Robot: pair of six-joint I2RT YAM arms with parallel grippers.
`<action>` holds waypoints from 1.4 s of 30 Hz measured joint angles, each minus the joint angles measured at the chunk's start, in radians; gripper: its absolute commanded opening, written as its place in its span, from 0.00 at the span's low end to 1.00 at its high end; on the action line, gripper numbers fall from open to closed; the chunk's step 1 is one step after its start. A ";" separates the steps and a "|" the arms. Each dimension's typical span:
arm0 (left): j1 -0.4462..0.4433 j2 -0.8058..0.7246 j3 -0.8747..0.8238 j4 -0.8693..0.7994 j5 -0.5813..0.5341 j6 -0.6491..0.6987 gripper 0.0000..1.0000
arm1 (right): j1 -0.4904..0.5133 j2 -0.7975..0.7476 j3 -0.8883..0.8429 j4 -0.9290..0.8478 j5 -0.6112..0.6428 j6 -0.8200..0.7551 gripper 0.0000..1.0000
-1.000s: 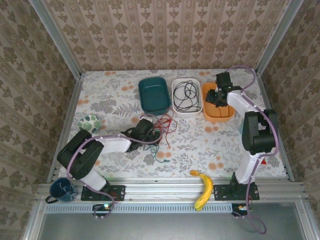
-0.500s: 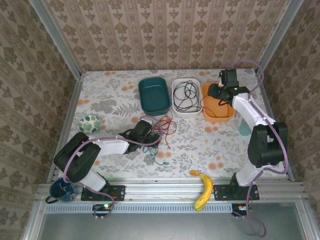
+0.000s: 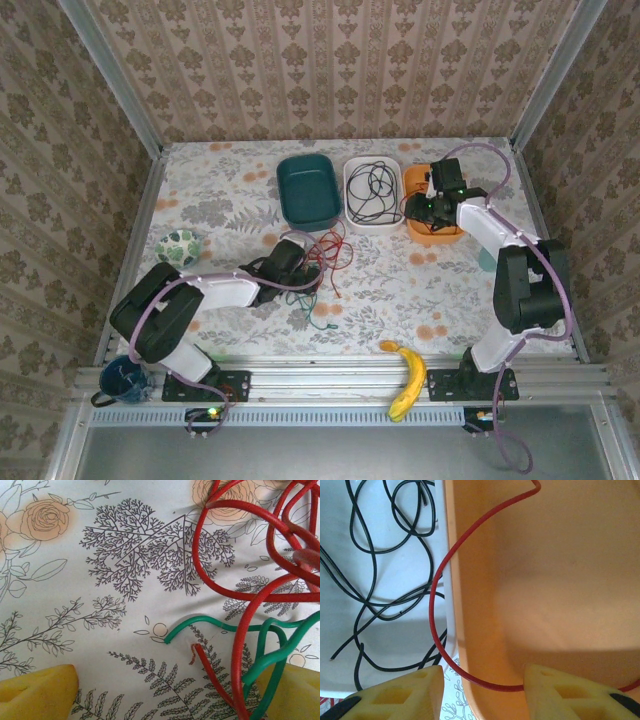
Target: Untangle the cables
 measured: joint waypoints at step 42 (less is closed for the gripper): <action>-0.005 0.021 0.023 -0.022 -0.027 -0.001 0.93 | 0.088 0.180 0.210 -0.073 0.004 -0.087 0.35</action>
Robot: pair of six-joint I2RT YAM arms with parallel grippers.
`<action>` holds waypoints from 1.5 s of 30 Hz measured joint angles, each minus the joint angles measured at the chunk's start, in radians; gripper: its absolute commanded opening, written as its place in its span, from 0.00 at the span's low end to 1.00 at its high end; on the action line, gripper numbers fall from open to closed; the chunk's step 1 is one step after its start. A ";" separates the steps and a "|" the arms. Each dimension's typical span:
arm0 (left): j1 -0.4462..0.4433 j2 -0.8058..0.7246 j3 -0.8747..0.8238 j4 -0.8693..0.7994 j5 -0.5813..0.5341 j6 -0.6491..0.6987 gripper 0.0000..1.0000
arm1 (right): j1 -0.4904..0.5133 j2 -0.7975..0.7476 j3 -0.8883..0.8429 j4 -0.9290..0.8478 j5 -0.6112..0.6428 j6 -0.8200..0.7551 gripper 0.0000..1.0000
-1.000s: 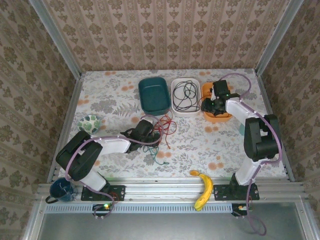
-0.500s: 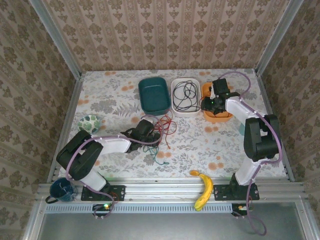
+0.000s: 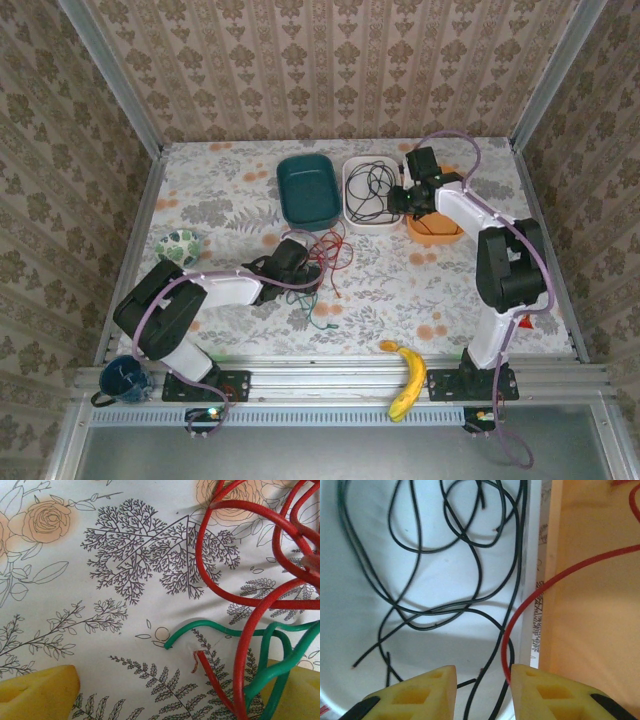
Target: Untangle the cables
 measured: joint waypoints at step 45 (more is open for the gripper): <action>-0.006 0.005 0.001 0.002 -0.019 -0.015 0.94 | 0.082 0.002 -0.011 -0.018 0.230 -0.089 0.00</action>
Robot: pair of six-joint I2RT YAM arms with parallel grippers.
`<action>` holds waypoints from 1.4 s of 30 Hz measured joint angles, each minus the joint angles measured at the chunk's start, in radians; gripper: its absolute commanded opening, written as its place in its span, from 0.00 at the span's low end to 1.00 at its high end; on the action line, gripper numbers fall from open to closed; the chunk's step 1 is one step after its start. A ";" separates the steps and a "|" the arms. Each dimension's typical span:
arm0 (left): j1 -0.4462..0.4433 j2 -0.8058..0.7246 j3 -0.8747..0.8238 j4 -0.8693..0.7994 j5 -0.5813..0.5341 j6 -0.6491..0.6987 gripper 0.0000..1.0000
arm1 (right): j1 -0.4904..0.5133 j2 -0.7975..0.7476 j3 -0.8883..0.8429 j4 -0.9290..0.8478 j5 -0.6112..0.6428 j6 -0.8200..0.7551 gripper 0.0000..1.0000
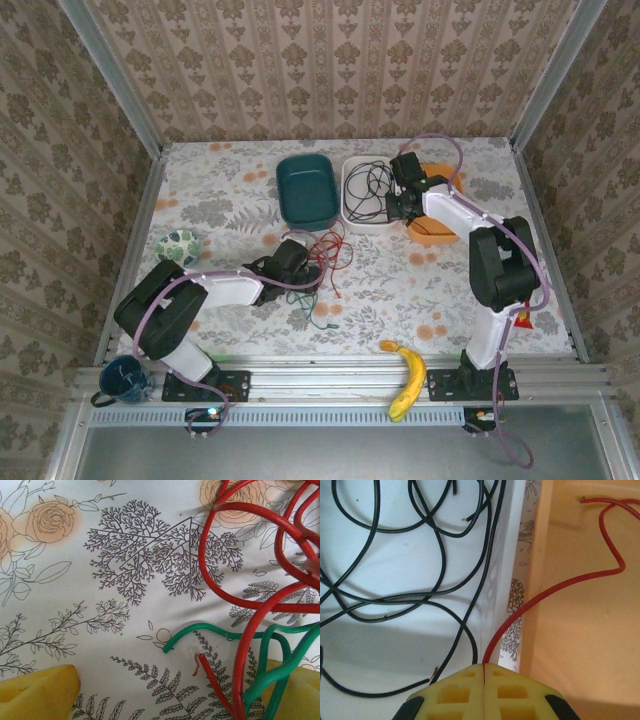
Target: Untangle the cables
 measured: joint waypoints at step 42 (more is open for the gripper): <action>-0.034 -0.027 0.006 0.019 -0.035 -0.007 0.93 | -0.191 -0.217 -0.190 0.180 -0.125 0.237 0.44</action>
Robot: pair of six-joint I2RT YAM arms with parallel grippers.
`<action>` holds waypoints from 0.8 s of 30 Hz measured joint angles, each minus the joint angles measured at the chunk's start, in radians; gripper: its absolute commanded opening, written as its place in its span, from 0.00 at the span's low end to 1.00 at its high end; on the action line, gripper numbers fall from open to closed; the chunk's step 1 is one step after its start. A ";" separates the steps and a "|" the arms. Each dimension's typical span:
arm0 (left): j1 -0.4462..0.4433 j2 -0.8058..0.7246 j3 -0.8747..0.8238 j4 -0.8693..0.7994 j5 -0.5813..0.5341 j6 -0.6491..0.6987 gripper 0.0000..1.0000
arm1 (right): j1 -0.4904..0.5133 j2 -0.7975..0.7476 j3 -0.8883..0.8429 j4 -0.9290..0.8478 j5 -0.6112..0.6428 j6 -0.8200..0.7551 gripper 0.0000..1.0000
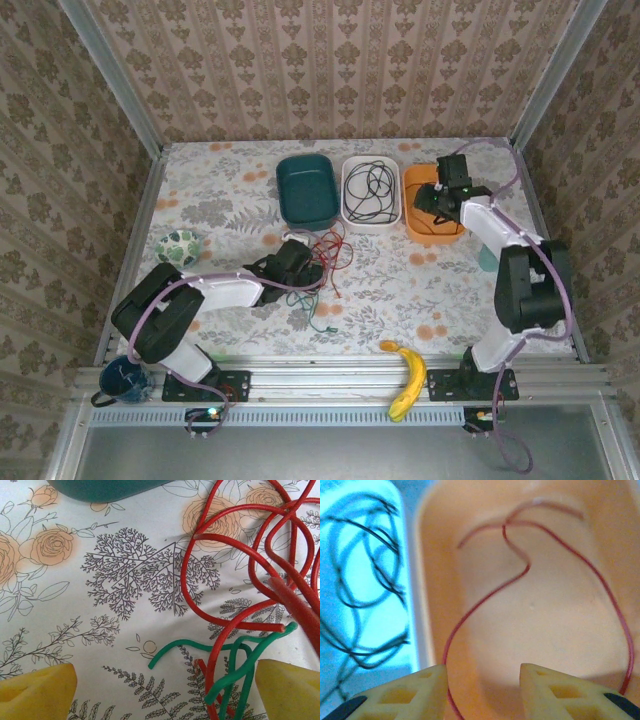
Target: Untangle the cables
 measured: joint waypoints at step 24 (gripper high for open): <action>0.000 0.070 0.042 0.004 0.006 -0.001 0.93 | 0.448 0.066 -0.111 0.188 -0.236 -0.002 0.45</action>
